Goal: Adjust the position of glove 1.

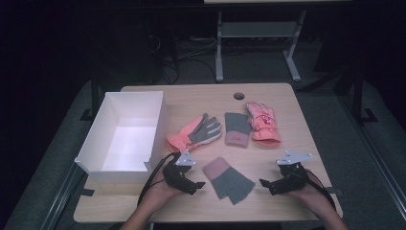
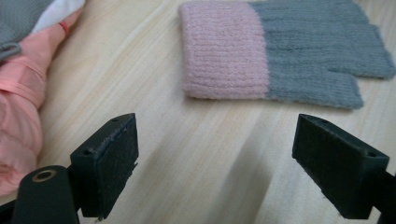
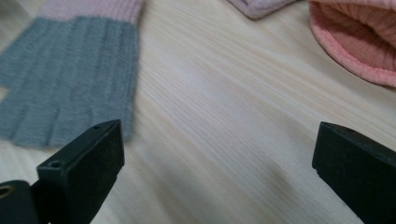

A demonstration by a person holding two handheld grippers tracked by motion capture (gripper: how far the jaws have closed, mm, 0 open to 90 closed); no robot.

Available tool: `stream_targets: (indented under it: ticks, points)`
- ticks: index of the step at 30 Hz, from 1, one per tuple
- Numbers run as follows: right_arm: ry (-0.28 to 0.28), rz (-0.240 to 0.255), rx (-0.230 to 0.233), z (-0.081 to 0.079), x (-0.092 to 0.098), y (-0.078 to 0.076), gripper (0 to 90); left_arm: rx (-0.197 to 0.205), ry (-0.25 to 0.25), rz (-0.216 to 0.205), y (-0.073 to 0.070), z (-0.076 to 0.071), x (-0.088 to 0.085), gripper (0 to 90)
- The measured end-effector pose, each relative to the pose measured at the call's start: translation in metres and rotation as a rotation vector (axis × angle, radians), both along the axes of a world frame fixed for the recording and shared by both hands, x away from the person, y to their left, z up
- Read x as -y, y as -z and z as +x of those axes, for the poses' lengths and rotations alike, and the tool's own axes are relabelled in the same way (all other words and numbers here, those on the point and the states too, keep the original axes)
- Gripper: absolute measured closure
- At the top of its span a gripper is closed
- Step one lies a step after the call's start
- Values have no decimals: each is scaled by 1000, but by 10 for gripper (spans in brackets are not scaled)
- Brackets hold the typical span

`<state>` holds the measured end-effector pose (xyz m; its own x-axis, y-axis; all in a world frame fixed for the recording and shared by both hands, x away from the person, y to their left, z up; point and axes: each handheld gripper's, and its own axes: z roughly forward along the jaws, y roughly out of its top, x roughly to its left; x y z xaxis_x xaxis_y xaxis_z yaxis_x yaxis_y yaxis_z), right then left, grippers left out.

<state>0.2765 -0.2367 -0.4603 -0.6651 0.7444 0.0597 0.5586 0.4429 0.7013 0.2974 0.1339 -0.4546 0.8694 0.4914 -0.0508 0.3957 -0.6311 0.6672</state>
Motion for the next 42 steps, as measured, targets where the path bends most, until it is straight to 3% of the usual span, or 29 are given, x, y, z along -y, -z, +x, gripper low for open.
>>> stream_targets:
  ticks: [9, 15, 20, 23, 24, 25, 26, 27, 28, 32, 35, 42]
  points:
    - [-48, 38, -13, -6, -6, -9, 19, -17, 5, 2, -1, -2, 2, 140]
    - [-94, 59, -22, -10, -13, -15, 145, -27, 6, 1, -3, -3, -2, 139]
    - [-144, 67, -23, -18, -23, -19, 372, -34, 7, -15, -4, -3, -4, 136]
    - [-173, 83, -30, -21, -30, -23, 511, -36, 18, 9, -6, -4, -3, 135]
    - [-198, 97, -36, -23, -34, -23, 597, -35, 19, 11, -6, -4, -4, 134]
    - [-198, 97, -36, -23, -34, -23, 597, -33, 20, 6, -7, -3, -4, 134]
    - [-210, 106, -43, -23, -36, -23, 649, -41, 2, -12, -7, -4, -4, 135]
    - [-218, 110, -50, -24, -38, -23, 703, -39, 11, 0, -7, -3, -5, 134]
    - [-252, 107, -40, -24, -42, -22, 806, -47, 4, -18, -7, -4, -5, 136]
    - [-278, 129, -39, -26, -48, -23, 899, -47, 2, -28, -5, -3, -5, 139]
    - [-310, 138, -51, -28, -54, -23, 900, -40, 17, -12, -5, -3, -4, 138]
    - [-381, 120, -80, -34, -70, -18, 900, -41, 16, -19, -4, -3, -4, 137]
